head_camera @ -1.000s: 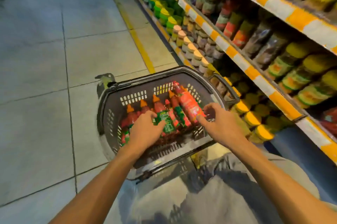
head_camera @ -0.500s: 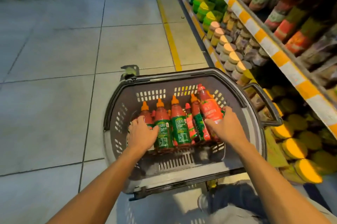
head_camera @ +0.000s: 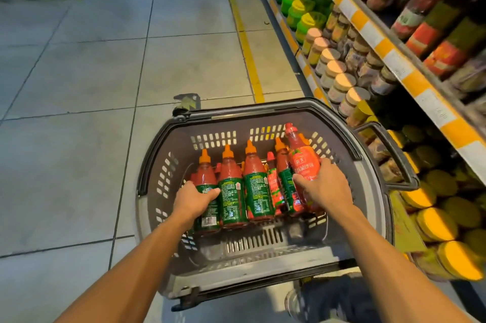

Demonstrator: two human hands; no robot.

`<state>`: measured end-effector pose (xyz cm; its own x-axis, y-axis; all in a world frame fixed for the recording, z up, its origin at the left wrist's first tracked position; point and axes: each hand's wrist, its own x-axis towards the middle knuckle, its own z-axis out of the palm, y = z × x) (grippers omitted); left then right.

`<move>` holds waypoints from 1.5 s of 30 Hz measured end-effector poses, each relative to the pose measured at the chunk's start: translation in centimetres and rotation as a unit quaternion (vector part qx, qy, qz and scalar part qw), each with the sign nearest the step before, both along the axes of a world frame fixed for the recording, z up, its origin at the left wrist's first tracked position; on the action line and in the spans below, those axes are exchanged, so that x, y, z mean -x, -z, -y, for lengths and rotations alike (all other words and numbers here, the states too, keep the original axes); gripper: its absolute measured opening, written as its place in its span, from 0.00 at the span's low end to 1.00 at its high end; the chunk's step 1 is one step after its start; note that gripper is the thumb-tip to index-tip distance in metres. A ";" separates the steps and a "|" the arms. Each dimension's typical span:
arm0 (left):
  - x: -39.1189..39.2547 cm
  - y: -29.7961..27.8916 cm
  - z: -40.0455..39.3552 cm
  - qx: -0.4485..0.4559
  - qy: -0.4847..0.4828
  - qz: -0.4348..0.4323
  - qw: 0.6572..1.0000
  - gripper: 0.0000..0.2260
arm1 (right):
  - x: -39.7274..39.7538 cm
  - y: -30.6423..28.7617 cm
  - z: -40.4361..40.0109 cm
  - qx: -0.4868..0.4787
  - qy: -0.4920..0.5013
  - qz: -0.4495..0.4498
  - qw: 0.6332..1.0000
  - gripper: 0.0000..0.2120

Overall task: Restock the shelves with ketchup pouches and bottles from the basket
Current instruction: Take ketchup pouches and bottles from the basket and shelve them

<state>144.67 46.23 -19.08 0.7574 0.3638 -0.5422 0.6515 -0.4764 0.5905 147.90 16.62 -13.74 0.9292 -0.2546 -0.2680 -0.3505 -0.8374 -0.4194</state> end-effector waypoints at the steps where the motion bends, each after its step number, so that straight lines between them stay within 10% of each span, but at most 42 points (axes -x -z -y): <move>1: 0.0 0.0 -0.1 0.004 -0.001 0.001 1.000 0.21 | 0.0 -0.1 0.1 -0.001 0.000 0.000 1.000 0.33; 12: 2.4 -5.5 -0.4 0.035 -0.002 0.131 0.991 0.26 | 2.9 -3.5 1.0 -0.123 0.069 0.084 0.986 0.26; 26: 5.3 -20.3 9.5 0.297 0.152 0.226 0.915 0.23 | 15.8 -18.2 4.3 -0.185 0.166 0.207 0.946 0.29; 45: 32.8 -34.4 40.0 0.432 0.624 0.206 0.617 0.40 | 58.7 -29.8 14.9 0.012 0.538 0.439 0.719 0.27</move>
<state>111.88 6.26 15.32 0.2932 -0.9334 0.2069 -0.1943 0.1537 0.9688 89.15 1.69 16.07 -0.0027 -0.9477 0.3191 -0.4101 -0.2900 -0.8647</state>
